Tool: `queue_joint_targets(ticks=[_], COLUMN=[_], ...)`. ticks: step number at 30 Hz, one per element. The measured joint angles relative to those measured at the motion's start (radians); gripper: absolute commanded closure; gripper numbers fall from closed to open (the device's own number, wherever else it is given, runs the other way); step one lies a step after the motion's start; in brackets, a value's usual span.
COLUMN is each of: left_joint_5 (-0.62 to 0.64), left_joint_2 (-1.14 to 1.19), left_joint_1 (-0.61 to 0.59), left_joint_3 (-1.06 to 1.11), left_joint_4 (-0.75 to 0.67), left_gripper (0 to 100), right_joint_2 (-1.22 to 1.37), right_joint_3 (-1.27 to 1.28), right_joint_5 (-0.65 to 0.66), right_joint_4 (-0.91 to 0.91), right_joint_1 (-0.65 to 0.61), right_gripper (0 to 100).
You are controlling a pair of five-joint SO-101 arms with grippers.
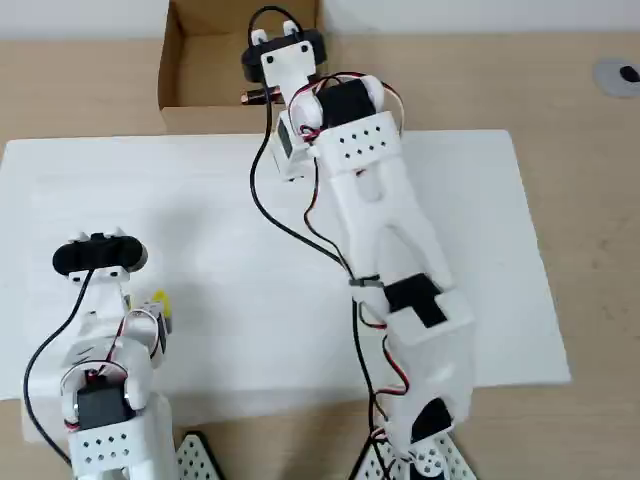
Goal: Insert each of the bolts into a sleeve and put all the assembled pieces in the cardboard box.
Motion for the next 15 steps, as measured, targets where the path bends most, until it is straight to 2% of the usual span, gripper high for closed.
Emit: queue_joint_targets(ticks=[8, 15], left_joint_5=[0.0, 0.0], left_joint_2=[0.0, 0.0], left_joint_1=[0.0, 0.0], left_joint_3=[0.0, 0.0], left_joint_4=[0.0, 0.0], left_gripper=[85, 85], right_joint_2=[-0.241, -0.631], right_joint_3=[0.198, 0.605], right_joint_5=[-0.02, -0.02], right_joint_4=[0.021, -0.051], right_joint_1=[0.0, 0.0], right_gripper=[98.9, 98.9])
